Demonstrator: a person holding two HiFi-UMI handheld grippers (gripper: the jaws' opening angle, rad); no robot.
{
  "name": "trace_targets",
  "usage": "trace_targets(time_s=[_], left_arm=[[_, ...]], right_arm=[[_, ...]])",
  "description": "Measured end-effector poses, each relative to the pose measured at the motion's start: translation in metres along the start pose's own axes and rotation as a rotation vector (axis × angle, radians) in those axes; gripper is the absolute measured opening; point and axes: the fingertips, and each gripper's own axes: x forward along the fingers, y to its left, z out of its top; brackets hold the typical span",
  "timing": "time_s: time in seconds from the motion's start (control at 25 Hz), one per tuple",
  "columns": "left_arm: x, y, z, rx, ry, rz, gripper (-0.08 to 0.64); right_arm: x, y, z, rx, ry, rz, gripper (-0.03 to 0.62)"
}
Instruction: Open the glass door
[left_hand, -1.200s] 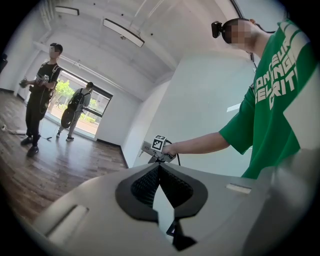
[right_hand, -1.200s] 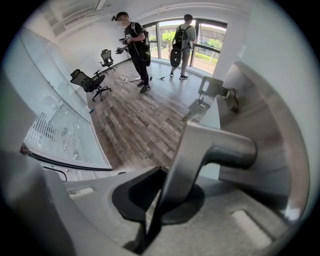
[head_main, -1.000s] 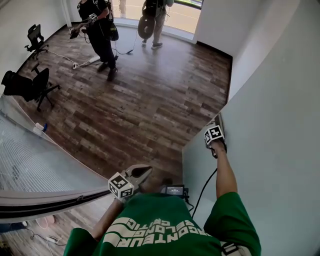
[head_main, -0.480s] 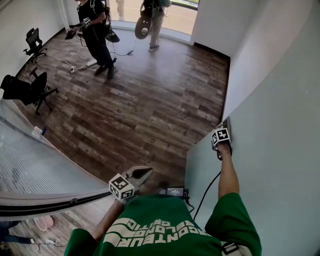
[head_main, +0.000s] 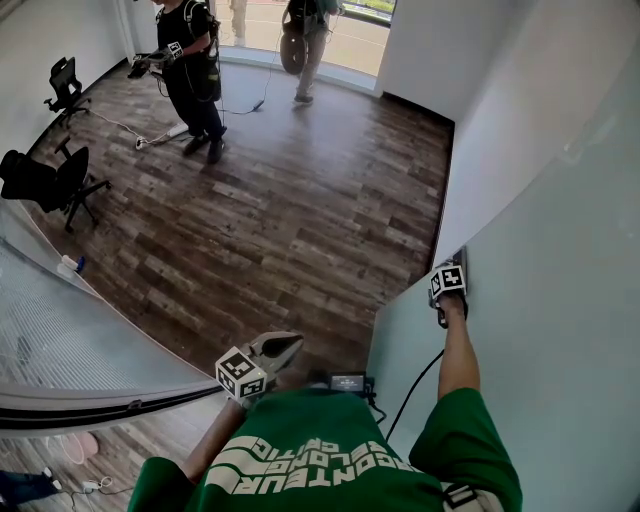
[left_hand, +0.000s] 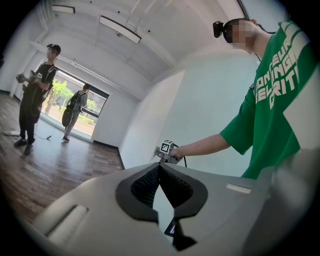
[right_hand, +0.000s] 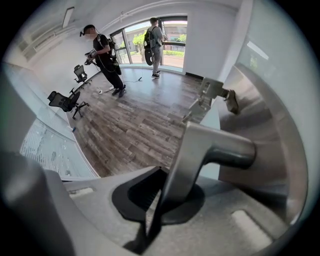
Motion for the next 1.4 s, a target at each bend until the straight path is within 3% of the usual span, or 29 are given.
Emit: trace_targets(time_s=[0.48,0.56,0.64,0.76,0.88,0.96,1.12,1.4], left_arm=[[0.022,-0.004,-0.002,0.009,0.001,-0.027,0.009],[0.018,-0.002,-0.001,0.005,0.003,-0.022,0.009],[0.017,-0.001,0.001,0.002,0.004,-0.018,0.009],[0.017,0.001,0.002,-0.003,0.006,-0.013,0.009],[0.012,0.007,0.000,-0.008,0.003,-0.004,0.009],[0.009,0.011,0.001,-0.010,0.001,0.000,0.009],[0.005,0.017,0.007,-0.012,0.007,0.004,0.009],[-0.004,0.034,0.011,-0.014,0.006,0.027,0.009]], right_arm=[[-0.002,-0.029,-0.003,0.067,-0.029,0.012,-0.005],[-0.011,-0.026,-0.002,0.111,-0.042,0.049,0.097],[-0.023,-0.029,-0.003,0.143,-0.029,0.038,0.152],[-0.050,-0.043,-0.003,0.149,-0.074,-0.113,0.166],[-0.101,-0.051,0.004,0.132,-0.308,-0.333,0.164],[-0.134,-0.033,0.005,0.103,-0.476,-0.368,0.150],[-0.162,0.041,0.000,-0.022,-0.709,-0.174,0.006],[-0.174,0.161,-0.030,-0.224,-0.880,0.070,-0.008]])
